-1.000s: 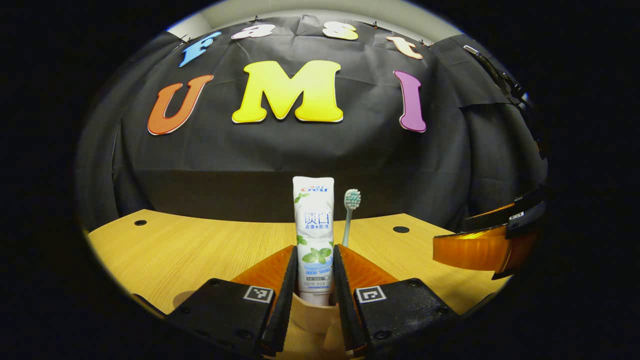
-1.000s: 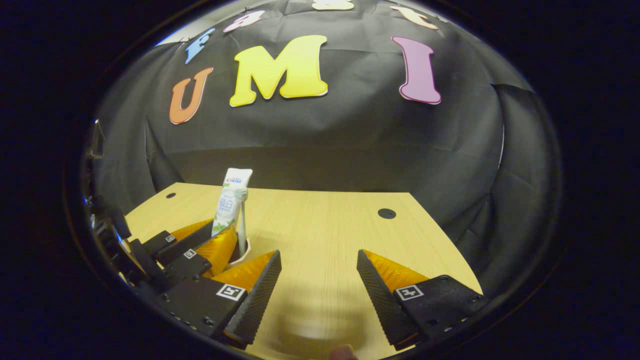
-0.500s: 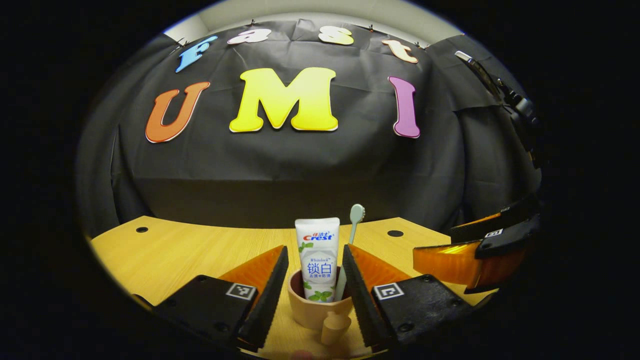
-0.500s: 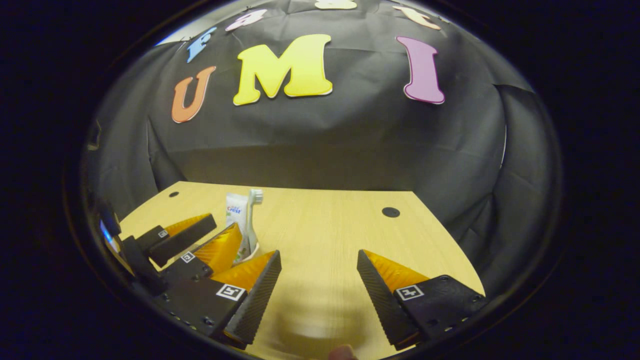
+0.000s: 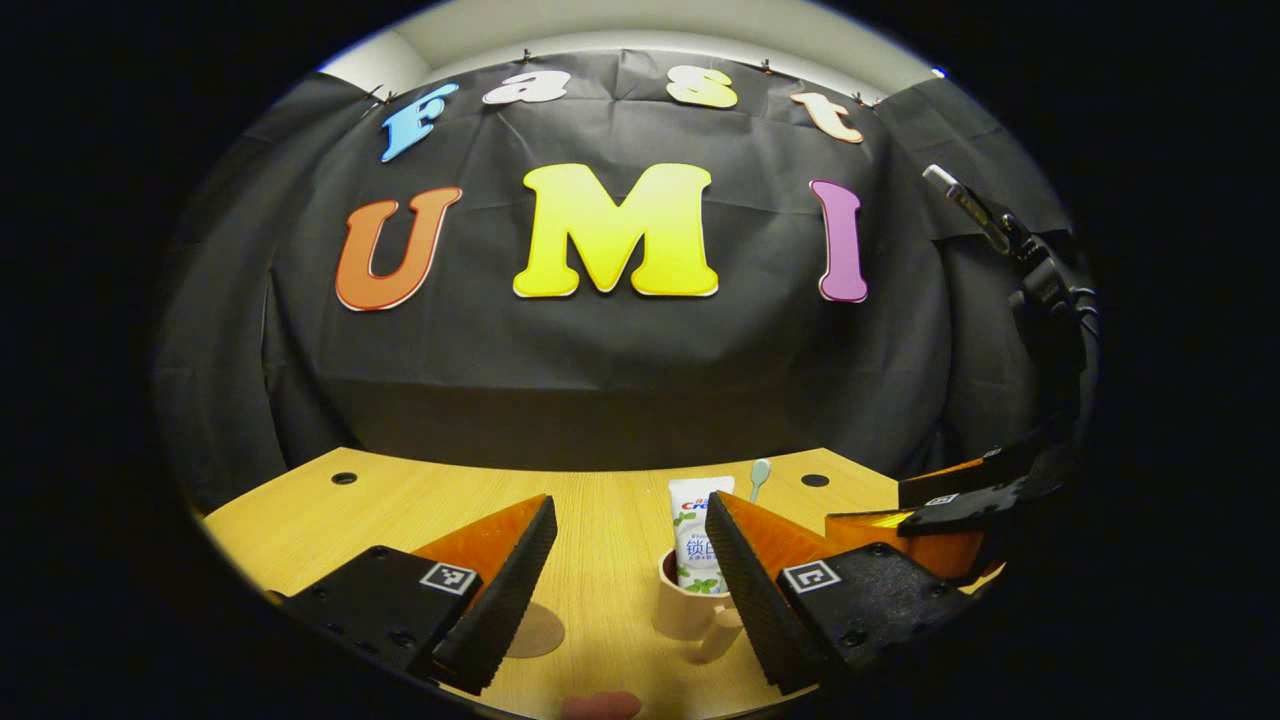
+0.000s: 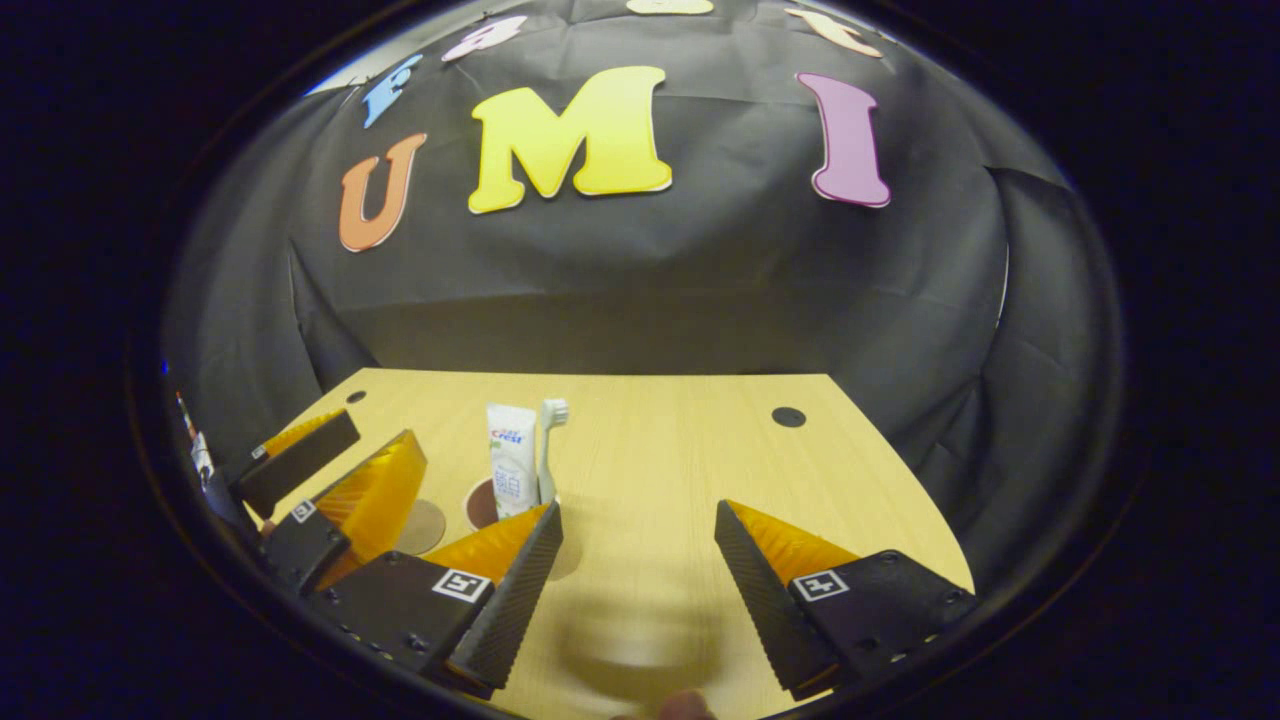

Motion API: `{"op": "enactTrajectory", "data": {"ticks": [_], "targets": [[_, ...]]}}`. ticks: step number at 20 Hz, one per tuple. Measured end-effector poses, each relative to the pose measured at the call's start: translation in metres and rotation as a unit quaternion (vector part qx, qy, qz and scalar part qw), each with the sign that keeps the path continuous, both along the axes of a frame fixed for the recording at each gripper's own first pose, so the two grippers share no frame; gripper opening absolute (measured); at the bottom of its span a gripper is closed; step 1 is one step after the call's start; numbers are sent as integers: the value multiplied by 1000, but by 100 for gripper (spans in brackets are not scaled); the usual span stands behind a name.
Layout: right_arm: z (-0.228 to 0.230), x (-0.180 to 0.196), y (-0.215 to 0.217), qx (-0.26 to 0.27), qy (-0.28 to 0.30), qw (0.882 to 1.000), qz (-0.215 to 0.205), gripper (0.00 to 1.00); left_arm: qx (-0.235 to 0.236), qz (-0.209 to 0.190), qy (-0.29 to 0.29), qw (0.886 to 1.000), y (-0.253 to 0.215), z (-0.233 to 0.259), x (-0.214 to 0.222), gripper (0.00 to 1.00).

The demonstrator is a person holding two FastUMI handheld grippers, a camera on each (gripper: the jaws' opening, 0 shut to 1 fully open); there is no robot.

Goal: Put the toothbrush and toothpaste on the desktop into the cup, then pick up the cup and place it on the coaster on the desktop.

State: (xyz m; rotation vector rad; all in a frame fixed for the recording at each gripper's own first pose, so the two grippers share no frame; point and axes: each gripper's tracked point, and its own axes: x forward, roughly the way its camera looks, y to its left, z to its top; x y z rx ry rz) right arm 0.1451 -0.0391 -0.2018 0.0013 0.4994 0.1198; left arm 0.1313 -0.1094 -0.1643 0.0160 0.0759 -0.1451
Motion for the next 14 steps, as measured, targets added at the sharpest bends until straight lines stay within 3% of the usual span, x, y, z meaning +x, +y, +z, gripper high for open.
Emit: {"op": "enactTrajectory", "data": {"ticks": [5, 7, 14], "targets": [[10, -8, 23, -9, 41, 999, -4, 94, 9, 22, 8, 1000, 38, 33, -35, 95], [2, -13, 32, -5, 87, 996, -18, 94, 7, 34, 12, 999, 57, 48, -46, 95], [-32, -18, 80, 16, 243, 970, -28, 95, 15, 89, 4, 996, 130, 100, -72, 95]]}}
